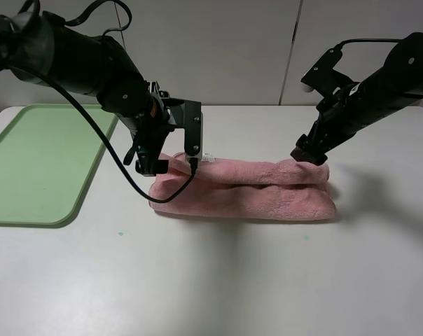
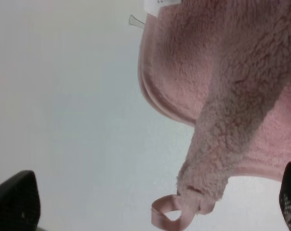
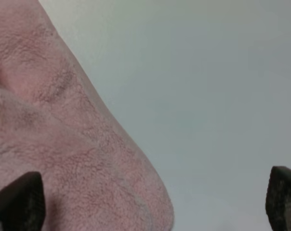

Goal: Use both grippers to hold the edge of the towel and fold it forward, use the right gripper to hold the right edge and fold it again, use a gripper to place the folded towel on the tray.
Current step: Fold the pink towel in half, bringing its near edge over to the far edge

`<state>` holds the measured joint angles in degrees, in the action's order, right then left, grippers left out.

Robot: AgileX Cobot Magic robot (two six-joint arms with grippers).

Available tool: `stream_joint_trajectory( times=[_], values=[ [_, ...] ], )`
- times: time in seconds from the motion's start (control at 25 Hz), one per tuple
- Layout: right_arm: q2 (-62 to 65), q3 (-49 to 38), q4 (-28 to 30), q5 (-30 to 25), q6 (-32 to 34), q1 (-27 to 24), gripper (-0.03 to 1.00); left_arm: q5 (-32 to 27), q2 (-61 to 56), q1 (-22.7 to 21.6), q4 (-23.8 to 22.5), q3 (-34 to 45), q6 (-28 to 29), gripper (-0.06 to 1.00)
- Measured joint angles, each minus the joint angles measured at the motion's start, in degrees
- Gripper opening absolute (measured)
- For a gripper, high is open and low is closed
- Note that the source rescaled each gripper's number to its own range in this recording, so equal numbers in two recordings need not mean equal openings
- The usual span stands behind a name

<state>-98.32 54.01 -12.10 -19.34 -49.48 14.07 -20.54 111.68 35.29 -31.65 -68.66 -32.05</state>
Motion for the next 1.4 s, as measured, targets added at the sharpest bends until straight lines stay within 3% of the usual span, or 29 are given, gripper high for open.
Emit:
stream_joint_trajectory(
  times=[0.68,1.04,1.24,1.4],
  values=[
    [0.0,0.0,0.0,-0.8,0.6,0.0,1.0,0.4,0.0,0.0,0.1,0.0,1.0,1.0],
    [0.0,0.0,0.0,-1.2,2.3,0.0,1.0,-9.3,-9.5,1.4,0.1,0.0,19.4,1.0],
    [0.0,0.0,0.0,-1.2,3.2,0.0,1.0,-15.9,-17.5,1.6,0.1,1.1,26.8,1.0],
    [0.0,0.0,0.0,-1.2,4.1,0.0,1.0,-16.8,-25.6,1.7,0.1,5.4,32.0,1.0]
  ],
)
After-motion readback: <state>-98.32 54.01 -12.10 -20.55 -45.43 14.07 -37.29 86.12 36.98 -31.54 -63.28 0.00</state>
